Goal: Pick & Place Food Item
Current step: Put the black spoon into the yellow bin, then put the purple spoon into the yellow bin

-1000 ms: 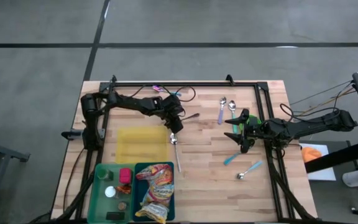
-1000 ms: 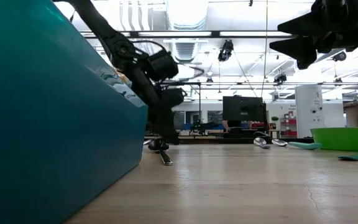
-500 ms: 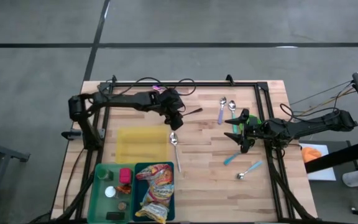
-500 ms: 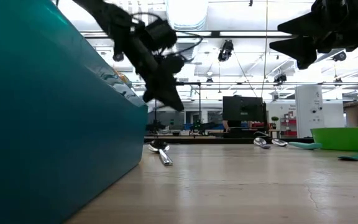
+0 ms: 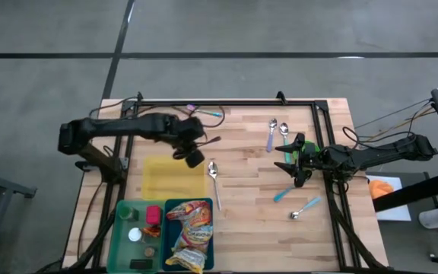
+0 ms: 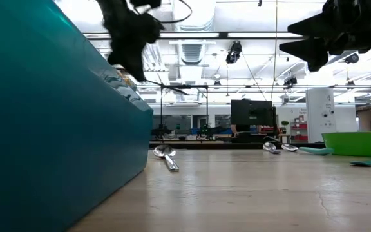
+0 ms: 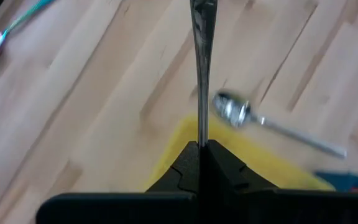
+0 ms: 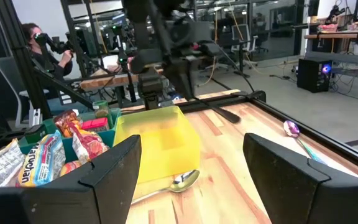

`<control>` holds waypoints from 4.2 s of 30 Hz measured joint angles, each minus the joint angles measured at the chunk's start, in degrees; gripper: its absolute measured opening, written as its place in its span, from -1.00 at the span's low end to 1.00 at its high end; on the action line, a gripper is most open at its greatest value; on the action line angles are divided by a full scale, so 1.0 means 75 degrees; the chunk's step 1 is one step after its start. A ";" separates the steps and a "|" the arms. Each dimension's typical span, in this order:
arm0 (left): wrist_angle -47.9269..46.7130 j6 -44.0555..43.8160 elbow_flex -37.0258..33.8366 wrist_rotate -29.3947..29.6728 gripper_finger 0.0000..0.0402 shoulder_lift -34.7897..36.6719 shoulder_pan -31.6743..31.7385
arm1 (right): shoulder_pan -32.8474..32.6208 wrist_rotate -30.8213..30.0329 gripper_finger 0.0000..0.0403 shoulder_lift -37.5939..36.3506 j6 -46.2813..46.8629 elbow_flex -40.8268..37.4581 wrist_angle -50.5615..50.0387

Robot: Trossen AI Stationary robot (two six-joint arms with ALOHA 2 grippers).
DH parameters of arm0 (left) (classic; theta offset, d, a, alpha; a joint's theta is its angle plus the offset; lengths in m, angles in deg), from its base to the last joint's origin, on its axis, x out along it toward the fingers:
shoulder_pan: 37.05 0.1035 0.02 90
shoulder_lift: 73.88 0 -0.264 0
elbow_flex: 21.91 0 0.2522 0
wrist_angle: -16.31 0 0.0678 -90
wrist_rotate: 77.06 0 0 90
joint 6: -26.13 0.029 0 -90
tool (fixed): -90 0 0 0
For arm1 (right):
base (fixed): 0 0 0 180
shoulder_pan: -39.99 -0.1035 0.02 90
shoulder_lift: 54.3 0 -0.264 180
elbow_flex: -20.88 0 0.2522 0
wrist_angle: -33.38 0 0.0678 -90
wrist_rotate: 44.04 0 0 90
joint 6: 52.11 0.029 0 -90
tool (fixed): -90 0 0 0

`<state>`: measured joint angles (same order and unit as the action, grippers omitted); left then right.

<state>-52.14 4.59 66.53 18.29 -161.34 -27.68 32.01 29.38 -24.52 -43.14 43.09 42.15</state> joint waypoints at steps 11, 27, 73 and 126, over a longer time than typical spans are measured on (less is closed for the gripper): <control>-0.2271 -0.1760 -0.0016 0.1078 -0.96 0.0548 -0.1417 | -0.0001 0.0000 0.40 0.0001 0.0000 0.0003 -0.0001; -0.0173 -0.2456 -0.3068 0.0891 -0.96 0.0697 -0.1925 | 0.0002 -0.0001 0.40 0.0007 0.0000 0.0006 0.0000; 0.1807 -0.3138 -0.3779 0.0749 0.07 0.1336 -0.1881 | -0.0001 0.0002 0.40 0.0001 0.0000 0.0006 -0.0002; 0.6670 -0.6591 -0.4162 0.2629 0.05 -0.0480 0.2639 | 0.0002 0.0002 0.40 0.0001 0.0000 0.0003 0.0000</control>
<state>-2.12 -44.84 35.32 38.01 -164.94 -7.89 32.02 29.40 -24.52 -43.14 43.11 42.15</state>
